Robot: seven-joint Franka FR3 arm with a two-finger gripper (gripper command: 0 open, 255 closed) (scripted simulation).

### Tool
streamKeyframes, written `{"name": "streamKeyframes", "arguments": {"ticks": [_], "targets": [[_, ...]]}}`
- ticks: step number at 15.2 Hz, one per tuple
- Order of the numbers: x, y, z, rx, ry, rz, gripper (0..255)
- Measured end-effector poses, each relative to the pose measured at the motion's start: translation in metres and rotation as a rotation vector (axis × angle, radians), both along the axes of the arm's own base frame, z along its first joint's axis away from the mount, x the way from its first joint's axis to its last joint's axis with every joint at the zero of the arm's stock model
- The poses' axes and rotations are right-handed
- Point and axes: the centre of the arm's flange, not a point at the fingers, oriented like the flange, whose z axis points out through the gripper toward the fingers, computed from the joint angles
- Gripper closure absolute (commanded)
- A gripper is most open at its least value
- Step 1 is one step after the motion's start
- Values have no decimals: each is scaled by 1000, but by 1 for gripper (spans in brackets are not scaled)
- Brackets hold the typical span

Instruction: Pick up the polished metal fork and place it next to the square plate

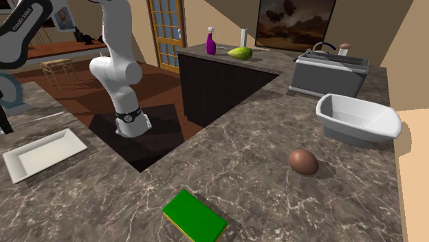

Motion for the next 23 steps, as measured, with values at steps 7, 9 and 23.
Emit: {"name": "streamKeyframes", "arguments": {"ticks": [7, 9, 23], "targets": [[1, -1, -26, 0, 0, 0, 255], [0, -1, -26, 0, 0, 0, 255], [-3, 1, 21, -1, -1, 0, 0]]}}
